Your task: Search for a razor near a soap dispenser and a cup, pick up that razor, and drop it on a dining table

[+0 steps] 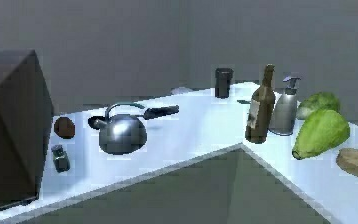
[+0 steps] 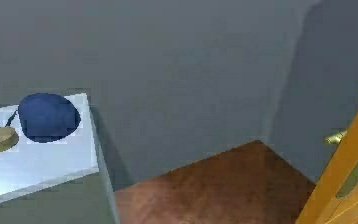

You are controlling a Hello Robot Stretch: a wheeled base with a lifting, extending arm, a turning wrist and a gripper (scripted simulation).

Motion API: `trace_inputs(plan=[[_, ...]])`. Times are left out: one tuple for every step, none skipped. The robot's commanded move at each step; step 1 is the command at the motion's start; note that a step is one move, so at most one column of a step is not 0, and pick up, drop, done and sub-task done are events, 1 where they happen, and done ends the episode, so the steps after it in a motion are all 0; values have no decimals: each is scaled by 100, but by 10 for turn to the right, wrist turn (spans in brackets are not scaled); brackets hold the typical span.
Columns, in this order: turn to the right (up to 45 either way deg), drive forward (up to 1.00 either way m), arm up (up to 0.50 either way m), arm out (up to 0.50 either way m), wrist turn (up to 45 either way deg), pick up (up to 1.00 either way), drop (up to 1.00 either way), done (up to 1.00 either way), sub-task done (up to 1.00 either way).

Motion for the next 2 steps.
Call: trace_inputs(plan=[[-450,0,0,0,0,0,0,0,0],[-450,0,0,0,0,0,0,0,0]])
